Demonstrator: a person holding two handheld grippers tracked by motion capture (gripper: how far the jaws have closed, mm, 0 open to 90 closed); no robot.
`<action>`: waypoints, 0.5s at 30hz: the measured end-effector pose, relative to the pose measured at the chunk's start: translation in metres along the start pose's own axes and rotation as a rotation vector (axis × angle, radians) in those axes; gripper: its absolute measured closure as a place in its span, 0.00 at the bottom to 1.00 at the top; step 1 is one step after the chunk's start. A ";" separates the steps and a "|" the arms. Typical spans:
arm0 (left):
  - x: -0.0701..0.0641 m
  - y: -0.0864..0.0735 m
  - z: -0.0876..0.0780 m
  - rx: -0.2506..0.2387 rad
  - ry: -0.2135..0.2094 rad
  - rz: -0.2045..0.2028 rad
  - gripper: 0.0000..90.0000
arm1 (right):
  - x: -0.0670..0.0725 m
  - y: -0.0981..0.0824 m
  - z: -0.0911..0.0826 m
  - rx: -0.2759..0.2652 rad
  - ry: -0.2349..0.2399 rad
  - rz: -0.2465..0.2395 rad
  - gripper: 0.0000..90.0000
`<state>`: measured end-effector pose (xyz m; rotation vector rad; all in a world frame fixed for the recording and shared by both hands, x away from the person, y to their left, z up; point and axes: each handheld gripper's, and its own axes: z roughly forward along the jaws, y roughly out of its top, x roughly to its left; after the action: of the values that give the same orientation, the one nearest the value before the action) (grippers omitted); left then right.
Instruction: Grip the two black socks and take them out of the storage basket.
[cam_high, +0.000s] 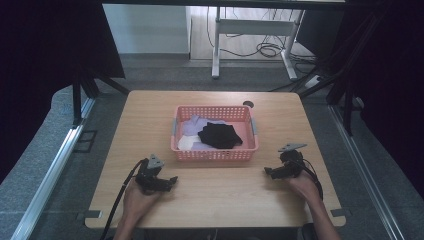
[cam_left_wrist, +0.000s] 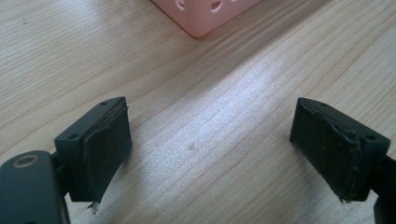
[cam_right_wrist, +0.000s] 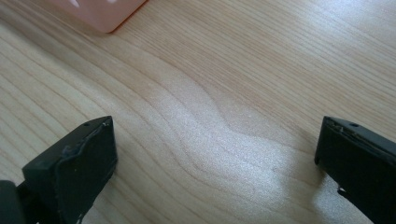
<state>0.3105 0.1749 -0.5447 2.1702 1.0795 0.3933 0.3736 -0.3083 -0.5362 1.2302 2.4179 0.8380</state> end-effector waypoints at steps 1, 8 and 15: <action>0.000 0.000 0.000 0.000 0.000 0.000 0.14 | 0.000 0.000 0.000 -0.002 0.001 0.000 0.00; 0.000 0.000 0.000 0.000 0.000 0.000 0.14 | -0.001 -0.002 -0.001 -0.008 0.011 -0.010 0.00; 0.000 0.000 0.000 0.000 -0.001 0.000 0.14 | 0.000 -0.001 -0.001 -0.005 0.008 -0.007 0.00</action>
<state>0.3106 0.1749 -0.5448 2.1698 1.0793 0.3928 0.3726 -0.3093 -0.5365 1.2187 2.4236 0.8485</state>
